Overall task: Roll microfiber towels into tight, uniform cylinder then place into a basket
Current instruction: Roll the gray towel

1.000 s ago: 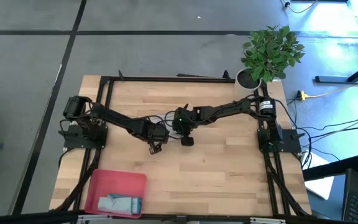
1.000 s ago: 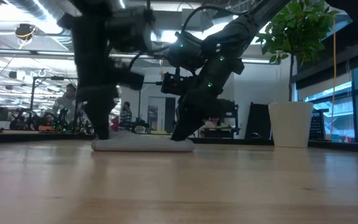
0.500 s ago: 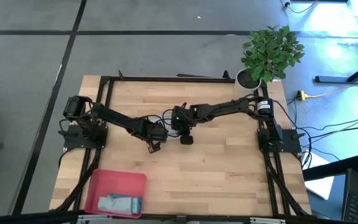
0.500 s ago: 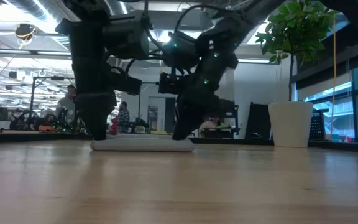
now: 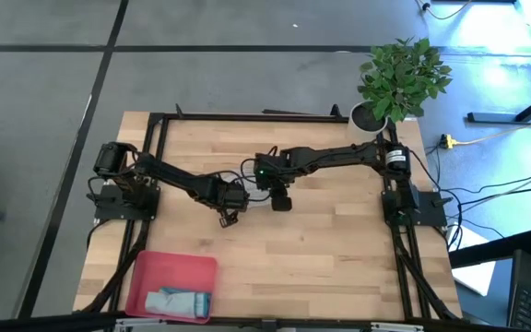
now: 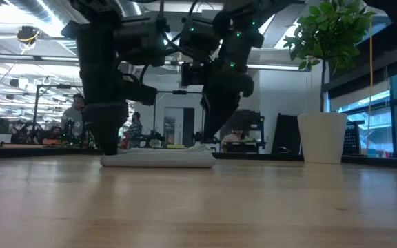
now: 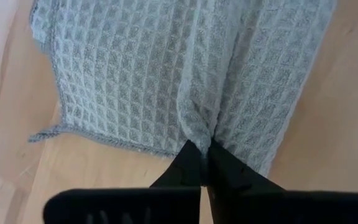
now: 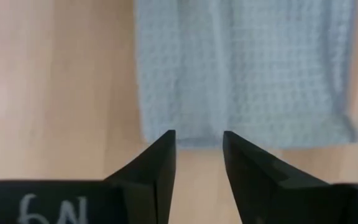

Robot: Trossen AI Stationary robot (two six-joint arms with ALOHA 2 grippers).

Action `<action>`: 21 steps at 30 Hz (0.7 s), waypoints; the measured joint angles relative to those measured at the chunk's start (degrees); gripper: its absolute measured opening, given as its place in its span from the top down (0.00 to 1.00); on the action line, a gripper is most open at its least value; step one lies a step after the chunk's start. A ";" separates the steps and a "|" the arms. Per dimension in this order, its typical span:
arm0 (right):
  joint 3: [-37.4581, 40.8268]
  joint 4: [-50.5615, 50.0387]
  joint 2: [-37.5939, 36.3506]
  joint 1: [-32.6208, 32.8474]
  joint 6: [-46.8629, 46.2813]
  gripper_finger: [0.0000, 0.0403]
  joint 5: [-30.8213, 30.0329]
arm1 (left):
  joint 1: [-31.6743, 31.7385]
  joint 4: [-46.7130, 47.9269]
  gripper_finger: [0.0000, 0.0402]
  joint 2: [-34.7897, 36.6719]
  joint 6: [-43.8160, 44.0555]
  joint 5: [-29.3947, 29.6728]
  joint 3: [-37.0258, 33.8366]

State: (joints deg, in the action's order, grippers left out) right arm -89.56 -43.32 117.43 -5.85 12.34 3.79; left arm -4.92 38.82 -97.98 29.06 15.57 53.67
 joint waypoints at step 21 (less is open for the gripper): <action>17.94 4.76 -19.12 9.13 -13.61 0.67 -8.64 | -5.29 -3.03 1.00 -0.08 -0.03 -0.44 -0.11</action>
State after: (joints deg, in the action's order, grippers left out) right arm -71.62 -38.55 98.31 3.27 -1.26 -4.85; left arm -10.21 35.79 -98.06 29.03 15.14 53.56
